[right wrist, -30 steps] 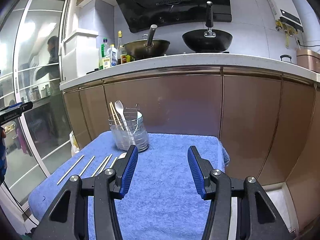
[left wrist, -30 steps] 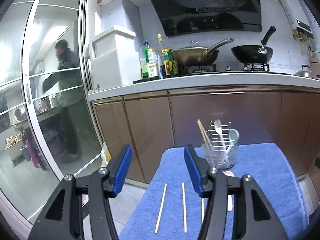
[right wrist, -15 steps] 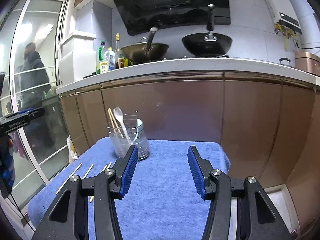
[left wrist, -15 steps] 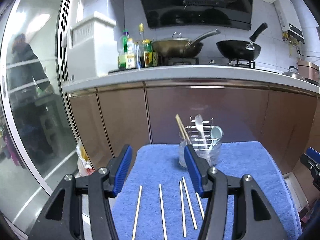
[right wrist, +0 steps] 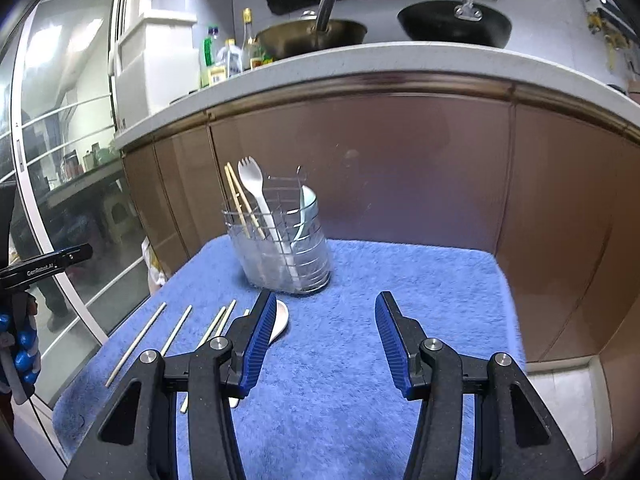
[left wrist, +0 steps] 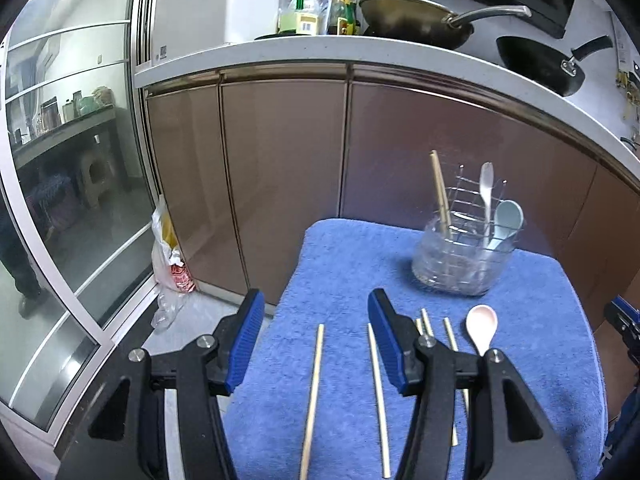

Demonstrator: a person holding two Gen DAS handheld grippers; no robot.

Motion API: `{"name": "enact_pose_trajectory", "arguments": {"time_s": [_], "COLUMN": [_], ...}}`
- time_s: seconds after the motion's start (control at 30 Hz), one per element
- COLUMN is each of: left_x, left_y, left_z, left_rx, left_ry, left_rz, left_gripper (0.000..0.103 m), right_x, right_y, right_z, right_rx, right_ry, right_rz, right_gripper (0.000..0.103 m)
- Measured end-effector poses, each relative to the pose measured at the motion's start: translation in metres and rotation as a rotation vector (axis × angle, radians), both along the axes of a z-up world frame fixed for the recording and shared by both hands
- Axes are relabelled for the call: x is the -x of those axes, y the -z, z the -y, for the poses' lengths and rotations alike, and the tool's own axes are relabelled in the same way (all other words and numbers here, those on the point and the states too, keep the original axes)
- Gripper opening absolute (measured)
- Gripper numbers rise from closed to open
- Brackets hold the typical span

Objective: Organize utensils
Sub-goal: 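Move both tools toward the remaining chopsticks and white spoon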

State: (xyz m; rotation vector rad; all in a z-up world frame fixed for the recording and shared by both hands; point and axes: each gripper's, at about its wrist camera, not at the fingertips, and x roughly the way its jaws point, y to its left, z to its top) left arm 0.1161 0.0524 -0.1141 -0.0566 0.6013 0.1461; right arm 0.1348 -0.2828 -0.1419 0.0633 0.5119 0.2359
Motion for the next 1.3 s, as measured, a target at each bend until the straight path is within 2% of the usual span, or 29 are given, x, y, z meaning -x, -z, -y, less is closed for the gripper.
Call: {"name": "enact_pose_trajectory", "arguments": {"time_s": [0.3,0.43,0.5,0.7,0.77,0.83,0.97,1.07,1.3], "left_x": [0.010,0.007,0.001,-0.034,-0.055,-0.072,-0.114,-0.133,-0.156], "left_y": [-0.020,-0.021,-0.018,-0.001,0.010,0.021,0.058,0.078,0.099], "left_z": [-0.026,-0.030,-0.029,-0.009,0.003,0.013,0.032,0.045,0.061], "left_rx": [-0.015,0.029,0.080,0.282,0.351,0.396,0.514,0.536,0.490], "left_ry": [-0.052,-0.027,0.017,0.229,0.310,0.353,0.405,0.408,0.358], "left_rz": [0.032,0.018,-0.011,-0.137,-0.198,-0.246,-0.415,-0.512,-0.608], "left_gripper": [0.052,0.052,0.052,0.051,0.047,0.042,0.036,0.032,0.030], "right_x": [-0.037,-0.039,-0.038,-0.039,-0.045,-0.051,-0.064,-0.074,-0.092], "right_y": [0.014,0.011,0.009,0.004,0.009,0.015,0.030,0.041,0.060], "right_z": [-0.027,-0.037,-0.040,-0.031,-0.029,-0.029,-0.031,-0.031,-0.035], "right_rx": [-0.036,-0.036,-0.028,-0.028,-0.044,-0.055,-0.062,-0.069,-0.069], "right_ry": [-0.053,-0.081,-0.097,-0.118,-0.135,-0.152,-0.188,-0.205,-0.232], "right_rz": [-0.022,-0.027,-0.040,-0.083,-0.115,-0.150,-0.218,-0.259,-0.312], "right_gripper": [0.051,0.051,0.051,0.050,0.048,0.045,0.040,0.035,0.033]}}
